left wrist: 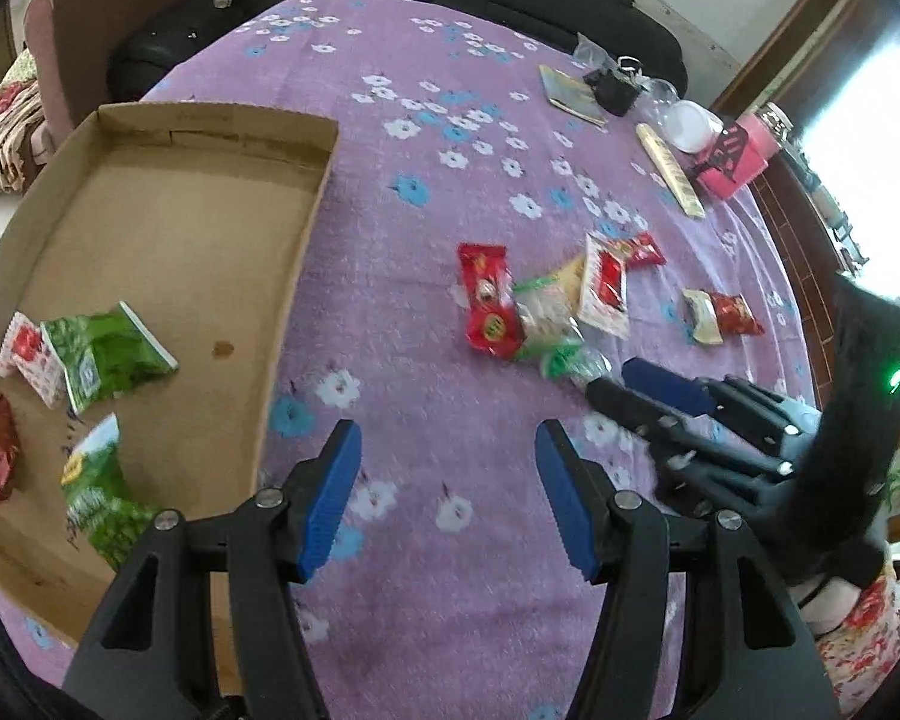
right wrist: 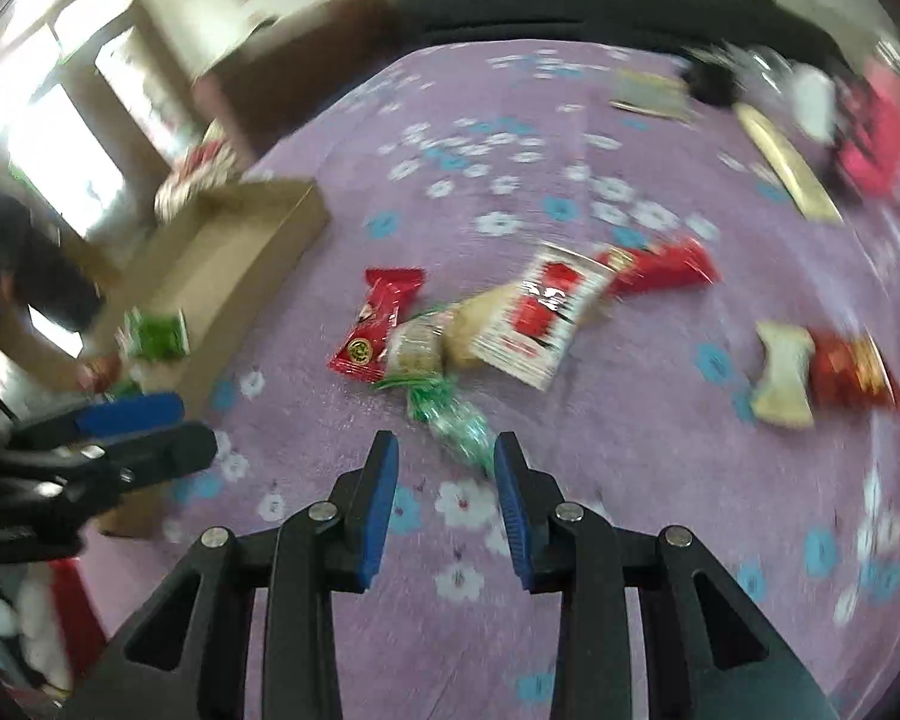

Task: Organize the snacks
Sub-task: 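Grasp the red candy wrapper with the left tool while the right tool grasps a clear green-zipper bag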

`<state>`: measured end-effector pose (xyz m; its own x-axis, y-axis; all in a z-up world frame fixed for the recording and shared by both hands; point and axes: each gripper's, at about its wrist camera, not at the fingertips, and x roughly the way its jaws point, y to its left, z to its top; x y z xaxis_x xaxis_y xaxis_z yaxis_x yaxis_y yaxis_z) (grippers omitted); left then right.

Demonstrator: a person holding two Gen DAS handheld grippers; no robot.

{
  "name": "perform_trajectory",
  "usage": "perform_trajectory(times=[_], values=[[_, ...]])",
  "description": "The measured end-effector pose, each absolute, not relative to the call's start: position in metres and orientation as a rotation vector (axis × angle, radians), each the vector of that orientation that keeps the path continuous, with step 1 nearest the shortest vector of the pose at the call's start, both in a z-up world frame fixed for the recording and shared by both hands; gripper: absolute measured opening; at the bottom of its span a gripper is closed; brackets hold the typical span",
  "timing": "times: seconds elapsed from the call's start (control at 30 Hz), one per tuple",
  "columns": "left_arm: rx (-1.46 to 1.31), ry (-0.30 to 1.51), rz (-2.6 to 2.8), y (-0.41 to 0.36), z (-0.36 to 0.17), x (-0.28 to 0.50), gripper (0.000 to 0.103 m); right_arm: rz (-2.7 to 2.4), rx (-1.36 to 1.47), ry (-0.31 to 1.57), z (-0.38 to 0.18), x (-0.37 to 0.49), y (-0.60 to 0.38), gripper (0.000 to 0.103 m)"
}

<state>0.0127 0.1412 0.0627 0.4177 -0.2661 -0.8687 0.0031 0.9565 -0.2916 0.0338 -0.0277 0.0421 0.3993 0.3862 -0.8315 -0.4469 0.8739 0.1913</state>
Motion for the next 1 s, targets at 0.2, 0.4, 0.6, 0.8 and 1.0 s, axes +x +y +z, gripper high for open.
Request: perform_trajectory(times=[0.2,0.4,0.6,0.8,1.0], values=[[-0.295,1.095,-0.175,0.143,0.067,0.041,0.062,0.524,-0.007,1.076,0.021,0.053,-0.025,0.021],[-0.253,1.092,-0.202,0.121,0.054,0.072,0.061,0.480,0.150,1.125,0.021,0.045,-0.059,0.018],[-0.201,1.143,-0.200,0.106,0.025,0.095,0.041,0.468,0.166,1.130,0.021,0.024,-0.079,0.018],[-0.147,1.120,-0.177,0.098,0.019,0.100,0.038,0.461,0.177,1.129,0.021,0.021,-0.085,0.019],[-0.002,1.139,-0.207,0.078,0.017,0.097,0.020,0.466,0.170,1.137,0.022,0.020,-0.082,0.018]])
